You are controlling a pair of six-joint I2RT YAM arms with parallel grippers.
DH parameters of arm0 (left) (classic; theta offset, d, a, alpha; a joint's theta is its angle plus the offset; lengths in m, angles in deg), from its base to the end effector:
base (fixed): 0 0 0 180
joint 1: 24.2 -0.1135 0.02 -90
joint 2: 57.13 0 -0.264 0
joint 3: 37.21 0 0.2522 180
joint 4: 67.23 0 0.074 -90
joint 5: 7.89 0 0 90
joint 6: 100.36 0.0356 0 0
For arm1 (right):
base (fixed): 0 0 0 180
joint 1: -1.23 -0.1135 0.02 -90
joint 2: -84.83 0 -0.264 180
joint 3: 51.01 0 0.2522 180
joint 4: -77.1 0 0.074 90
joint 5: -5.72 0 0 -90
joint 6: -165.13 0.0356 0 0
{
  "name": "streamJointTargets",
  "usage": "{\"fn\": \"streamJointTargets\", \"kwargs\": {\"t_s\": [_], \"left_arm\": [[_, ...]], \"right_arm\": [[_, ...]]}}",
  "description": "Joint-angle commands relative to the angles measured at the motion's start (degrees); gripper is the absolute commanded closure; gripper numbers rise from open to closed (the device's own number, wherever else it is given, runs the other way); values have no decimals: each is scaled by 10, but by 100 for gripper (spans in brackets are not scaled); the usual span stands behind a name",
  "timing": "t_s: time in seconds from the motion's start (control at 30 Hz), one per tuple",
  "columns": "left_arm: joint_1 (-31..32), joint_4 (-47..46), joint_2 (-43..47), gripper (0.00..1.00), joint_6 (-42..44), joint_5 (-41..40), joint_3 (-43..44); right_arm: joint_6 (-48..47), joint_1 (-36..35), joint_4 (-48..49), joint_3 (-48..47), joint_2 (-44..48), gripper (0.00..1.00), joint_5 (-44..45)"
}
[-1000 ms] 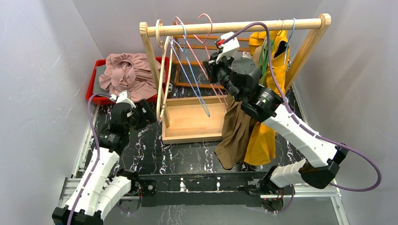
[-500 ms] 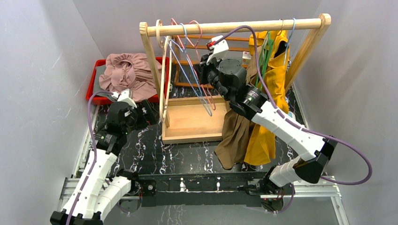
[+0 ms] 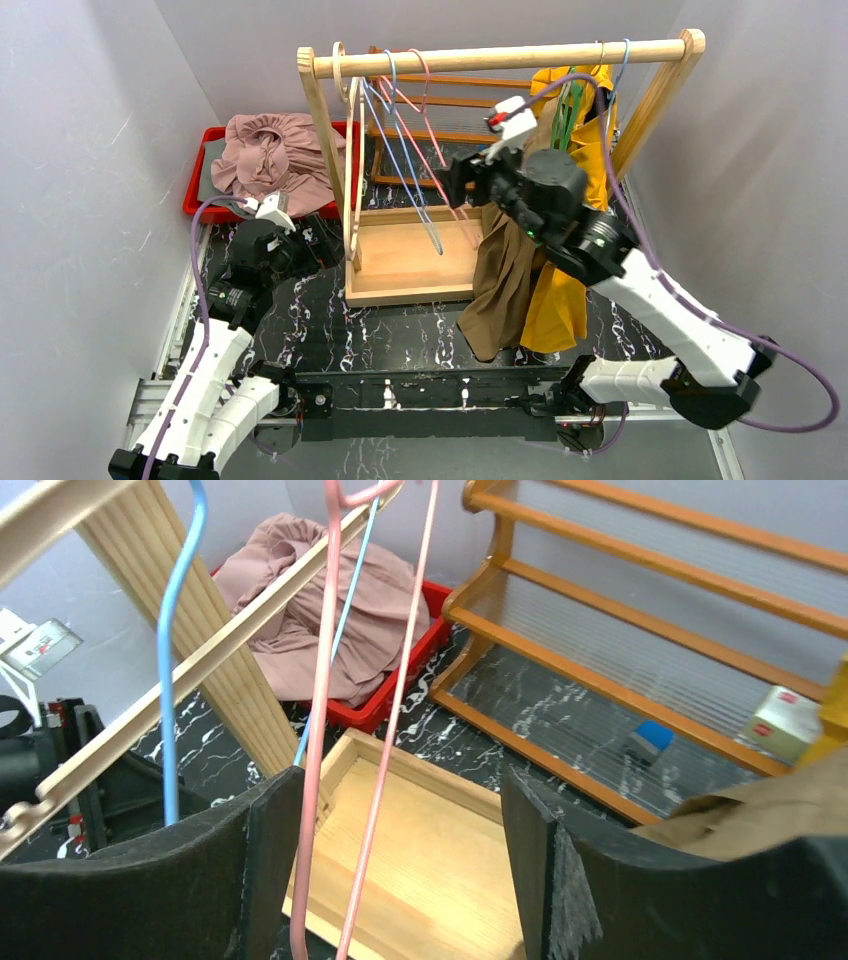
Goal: Remove the skirt from the hanger
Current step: Place the hanger at the clothesline, then pick up the hanger from the clothesline.
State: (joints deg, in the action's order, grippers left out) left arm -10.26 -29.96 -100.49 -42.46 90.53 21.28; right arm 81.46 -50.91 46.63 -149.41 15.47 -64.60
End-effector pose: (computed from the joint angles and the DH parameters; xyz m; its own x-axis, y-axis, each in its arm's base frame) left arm 0.1663 -0.0467 0.3194 -0.5064 -0.4159 -0.7553 0.1190 0.8339 -0.5390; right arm 0.1659 0.1939 0.4803 -0.0744 0.0734 -0.9945 -0.5318 0.8407 0.1019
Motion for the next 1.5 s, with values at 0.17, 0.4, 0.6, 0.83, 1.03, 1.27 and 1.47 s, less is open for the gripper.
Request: {"fn": "streamJointTargets", "kwargs": {"t_s": [0.17, 0.4, 0.6, 0.83, 1.03, 1.27, 1.47], "left_arm": [[-4, -9, 0, 2, 4, 19, 6], [-5, -23, -5, 1, -5, 35, 1], [-4, -16, 9, 2, -7, 40, 3], [-5, -2, 16, 1, -3, 43, 20], [-5, 2, 26, 2, -8, 45, 16], [-5, 1, 20, 2, -9, 46, 20], [-5, 0, 20, 2, -11, 49, 13]], "right_arm": [[-19, 1, -126, -36, 135, 16, 86], [-11, 1, -180, -83, 158, 15, 180], [3, 1, -201, -105, 135, 19, 324], [-5, 1, -164, -105, 92, 21, 354], [-17, 2, -131, -91, 52, 30, 380], [-24, 21, -81, -65, 31, 33, 392], [9, 62, -112, -103, -4, 48, 378]]}}
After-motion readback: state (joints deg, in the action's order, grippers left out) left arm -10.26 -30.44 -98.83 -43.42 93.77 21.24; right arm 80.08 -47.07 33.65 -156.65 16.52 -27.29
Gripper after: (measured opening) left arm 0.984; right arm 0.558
